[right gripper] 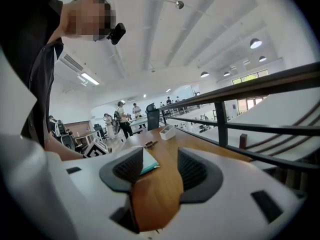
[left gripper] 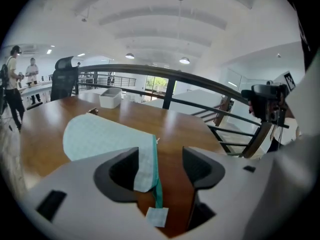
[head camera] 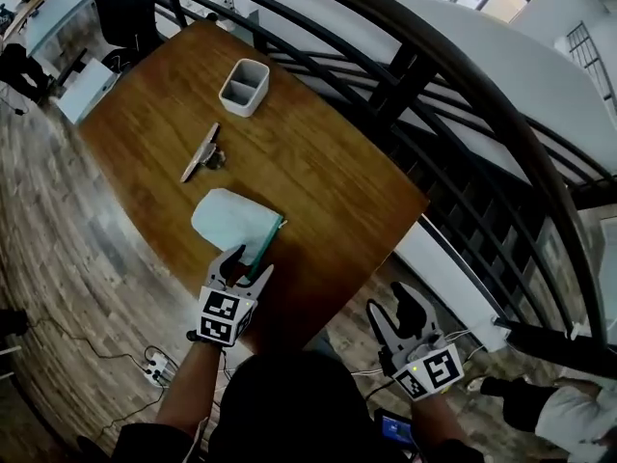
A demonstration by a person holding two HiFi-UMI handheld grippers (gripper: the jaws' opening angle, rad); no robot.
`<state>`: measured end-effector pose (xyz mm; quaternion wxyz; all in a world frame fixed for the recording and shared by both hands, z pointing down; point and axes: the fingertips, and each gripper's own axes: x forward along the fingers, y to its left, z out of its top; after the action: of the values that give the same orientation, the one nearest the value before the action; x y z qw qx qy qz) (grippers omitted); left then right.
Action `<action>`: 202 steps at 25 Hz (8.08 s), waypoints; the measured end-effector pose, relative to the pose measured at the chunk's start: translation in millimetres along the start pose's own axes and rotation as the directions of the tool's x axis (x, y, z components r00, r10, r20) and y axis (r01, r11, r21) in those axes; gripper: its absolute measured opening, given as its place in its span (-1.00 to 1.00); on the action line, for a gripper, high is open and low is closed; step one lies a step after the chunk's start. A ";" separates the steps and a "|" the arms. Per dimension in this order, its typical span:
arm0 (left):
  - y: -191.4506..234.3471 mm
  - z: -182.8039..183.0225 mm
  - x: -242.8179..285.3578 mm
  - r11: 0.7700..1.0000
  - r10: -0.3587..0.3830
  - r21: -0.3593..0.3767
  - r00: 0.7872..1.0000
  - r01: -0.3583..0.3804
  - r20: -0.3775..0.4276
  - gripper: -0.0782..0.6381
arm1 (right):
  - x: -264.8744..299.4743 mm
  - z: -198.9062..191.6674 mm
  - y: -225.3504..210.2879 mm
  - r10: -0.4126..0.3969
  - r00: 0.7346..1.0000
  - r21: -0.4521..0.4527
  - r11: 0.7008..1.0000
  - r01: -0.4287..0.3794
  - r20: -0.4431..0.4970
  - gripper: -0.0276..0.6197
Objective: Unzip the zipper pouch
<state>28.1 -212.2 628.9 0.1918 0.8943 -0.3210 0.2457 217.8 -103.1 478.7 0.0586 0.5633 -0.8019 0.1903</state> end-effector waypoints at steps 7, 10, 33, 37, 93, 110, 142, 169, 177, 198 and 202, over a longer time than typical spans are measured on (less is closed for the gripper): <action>0.3 -21.4 32.5 0.999 0.044 0.026 0.990 -0.041 -0.130 0.00 | -14.9 -8.5 -21.9 -0.058 0.998 0.027 0.998 0.058 -0.011 -0.26; 4.5 -34.4 40.5 0.997 0.079 0.039 0.976 -0.073 -0.201 0.00 | -16.8 -9.7 -28.5 -0.065 0.998 0.035 0.997 0.065 -0.010 -0.26; -1.6 -24.0 -0.4 0.999 0.016 0.037 0.973 -0.007 -0.231 -0.67 | 21.3 5.8 17.6 0.092 0.996 -0.016 0.996 -0.092 -0.007 -0.29; -12.3 -0.5 -11.7 0.998 -0.040 0.042 0.983 0.048 -0.181 -0.67 | 32.7 10.2 30.5 0.131 0.991 -0.023 0.991 -0.131 -0.003 -0.29; 8.1 64.3 -112.4 0.981 -0.176 0.087 0.983 0.171 0.049 -0.49 | 147.3 -32.9 120.1 0.564 0.727 -0.366 0.630 -0.685 -0.392 -0.88; -28.8 117.3 -109.5 0.933 -0.245 -0.209 0.942 0.294 0.228 -0.62 | 146.9 1.3 118.5 0.422 0.862 -0.441 0.741 -0.507 -0.282 -0.89; -58.5 111.9 -99.1 0.834 -0.390 -0.350 0.904 0.427 0.175 -0.37 | 131.2 -0.6 139.8 0.296 0.904 -0.687 0.589 -0.426 -0.308 -0.89; -53.7 111.8 -100.1 0.833 -0.418 -0.329 0.896 0.445 0.152 -0.57 | 128.9 -6.8 128.6 0.261 0.908 -0.674 0.608 -0.419 -0.328 -0.89; -50.8 110.3 -96.6 0.825 -0.416 -0.353 0.897 0.441 0.148 -0.63 | 130.7 -10.8 127.7 0.253 0.908 -0.684 0.598 -0.418 -0.334 -0.89; -50.4 111.2 -96.0 0.856 -0.397 -0.308 0.910 0.415 0.121 -0.74 | 125.1 -13.4 130.4 0.291 0.892 -0.658 0.603 -0.452 -0.346 -0.66; -48.5 105.2 -93.9 0.876 -0.384 -0.281 0.919 0.392 0.084 -0.74 | 122.3 -6.5 135.6 0.323 0.885 -0.641 0.610 -0.466 -0.335 -0.53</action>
<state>30.6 -184.9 482.3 0.3631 0.9052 -0.1706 0.1404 47.7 -168.7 489.9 0.3002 0.2854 -0.9074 -0.0711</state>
